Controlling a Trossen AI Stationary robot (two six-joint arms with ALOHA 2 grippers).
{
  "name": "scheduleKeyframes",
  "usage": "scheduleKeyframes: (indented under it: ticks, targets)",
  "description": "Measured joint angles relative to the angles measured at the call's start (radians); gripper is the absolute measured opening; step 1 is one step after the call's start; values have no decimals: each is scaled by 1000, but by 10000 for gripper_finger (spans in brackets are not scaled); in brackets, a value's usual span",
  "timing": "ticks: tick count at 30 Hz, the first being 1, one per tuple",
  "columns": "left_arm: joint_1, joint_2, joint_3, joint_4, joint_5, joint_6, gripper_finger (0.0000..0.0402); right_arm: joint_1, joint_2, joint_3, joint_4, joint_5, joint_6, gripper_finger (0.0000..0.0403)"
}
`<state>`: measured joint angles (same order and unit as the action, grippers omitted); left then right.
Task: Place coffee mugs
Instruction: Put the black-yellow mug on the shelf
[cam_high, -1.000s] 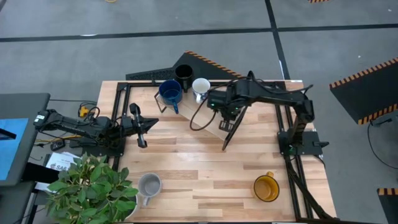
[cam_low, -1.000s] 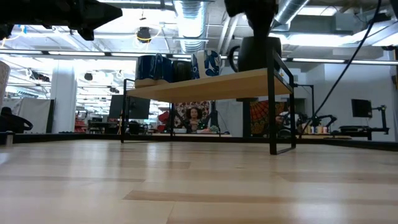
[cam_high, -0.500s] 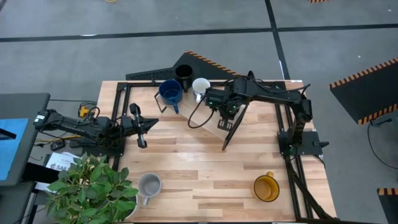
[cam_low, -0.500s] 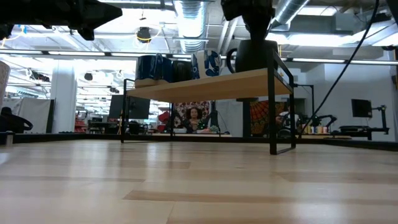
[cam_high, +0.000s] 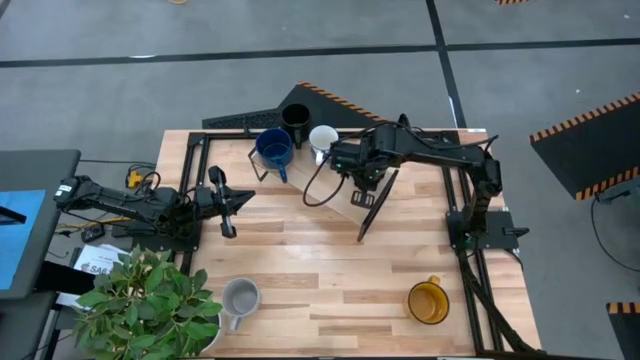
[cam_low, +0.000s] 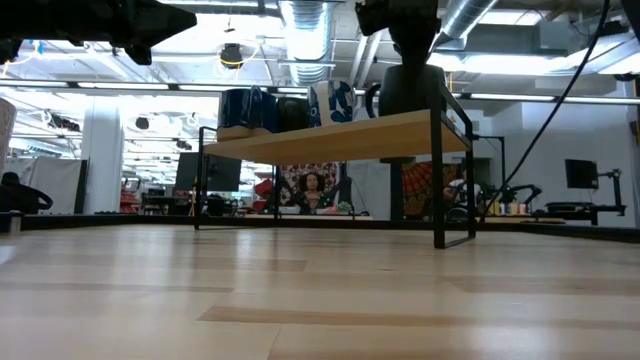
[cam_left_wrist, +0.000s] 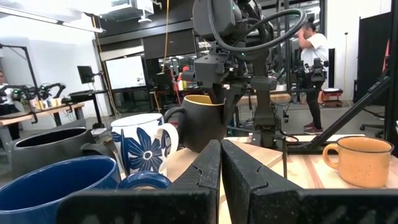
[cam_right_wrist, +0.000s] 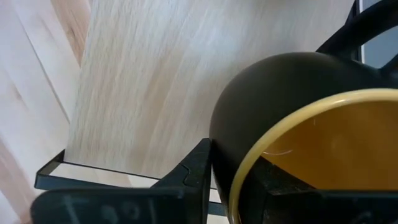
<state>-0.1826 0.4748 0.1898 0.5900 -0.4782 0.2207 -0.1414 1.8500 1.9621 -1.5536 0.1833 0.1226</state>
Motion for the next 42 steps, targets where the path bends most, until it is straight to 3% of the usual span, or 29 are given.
scheduleKeyframes:
  ticks: [20, 42]
  targets:
    - [0, 0, 0, 0, 0, 0, 0, -11, 1, 116, -1, -4, -19, 83]
    - [0, 0, 0, 0, 1, -7, 0, -20, 6, 56, 28, -72, 0, 83]
